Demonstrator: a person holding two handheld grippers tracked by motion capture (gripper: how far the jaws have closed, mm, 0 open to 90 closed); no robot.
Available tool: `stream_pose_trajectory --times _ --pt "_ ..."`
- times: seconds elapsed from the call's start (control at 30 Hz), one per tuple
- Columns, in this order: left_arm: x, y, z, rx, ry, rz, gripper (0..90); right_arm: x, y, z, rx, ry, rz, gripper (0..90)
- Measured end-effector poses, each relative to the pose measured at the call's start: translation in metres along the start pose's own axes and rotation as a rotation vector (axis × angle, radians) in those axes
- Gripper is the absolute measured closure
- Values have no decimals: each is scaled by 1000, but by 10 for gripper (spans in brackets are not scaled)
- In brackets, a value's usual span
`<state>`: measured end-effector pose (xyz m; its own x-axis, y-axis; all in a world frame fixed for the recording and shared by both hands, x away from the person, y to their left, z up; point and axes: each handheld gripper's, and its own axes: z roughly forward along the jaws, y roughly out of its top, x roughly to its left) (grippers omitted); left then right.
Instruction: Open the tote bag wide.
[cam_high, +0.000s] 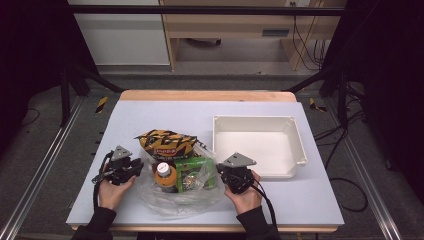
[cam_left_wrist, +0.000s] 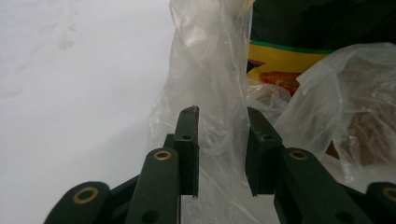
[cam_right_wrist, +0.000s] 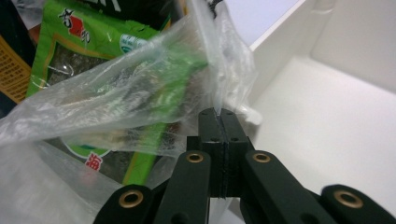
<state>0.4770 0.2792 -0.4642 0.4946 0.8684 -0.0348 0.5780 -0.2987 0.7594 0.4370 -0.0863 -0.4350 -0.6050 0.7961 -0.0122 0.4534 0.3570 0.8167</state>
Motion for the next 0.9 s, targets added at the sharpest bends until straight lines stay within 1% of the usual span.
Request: stream_pose_trajectory --times 0.07,0.1,0.2,0.3,0.33,0.37,0.4,0.47,0.53,0.63,0.67,0.7,0.73,0.77,0.8,0.83,0.87,0.9 --pt "0 0 2 0 2 0 687 2 0 3 19 37 10 900" --pt "0 0 2 0 -1 -3 687 3 0 7 36 70 7 900" --pt "1 0 2 -2 -1 -4 684 5 -4 13 55 102 21 900" --pt "2 0 3 -5 -2 -6 680 4 -8 16 63 93 17 900" --pt "2 0 3 -8 -4 -7 672 0 -13 20 98 98 32 900" --pt "2 0 3 -11 -5 -7 672 0 -13 20 98 98 32 900" --pt "2 0 2 -12 -6 -2 665 -1 -20 24 126 88 34 900" --pt "2 0 3 -10 -10 -7 661 -3 -23 26 134 92 40 900" --pt "2 0 4 -2 -10 -5 659 -3 -24 26 129 86 34 900" --pt "3 0 6 10 -19 -15 659 -3 -27 26 123 79 22 898" --pt "4 -1 7 19 -28 -25 656 -5 -31 29 122 82 19 875" --pt "4 -1 7 19 -28 -25 654 -7 -35 31 132 83 33 871" --pt "5 -1 9 18 -29 -29 651 -9 -38 32 110 99 48 870" --pt "5 -1 9 18 -29 -29 650 -9 -38 32 110 99 48 870" --pt "5 -1 10 18 -29 -34 650 -11 -40 32 102 112 58 863" --pt "5 -1 11 20 -28 -35 646 -14 -43 32 77 140 80 845" --pt "5 -1 12 18 -29 -40 646 -14 -43 32 77 140 80 845" --pt "5 -1 12 19 -29 -39 644 -14 -45 29 75 146 80 808"
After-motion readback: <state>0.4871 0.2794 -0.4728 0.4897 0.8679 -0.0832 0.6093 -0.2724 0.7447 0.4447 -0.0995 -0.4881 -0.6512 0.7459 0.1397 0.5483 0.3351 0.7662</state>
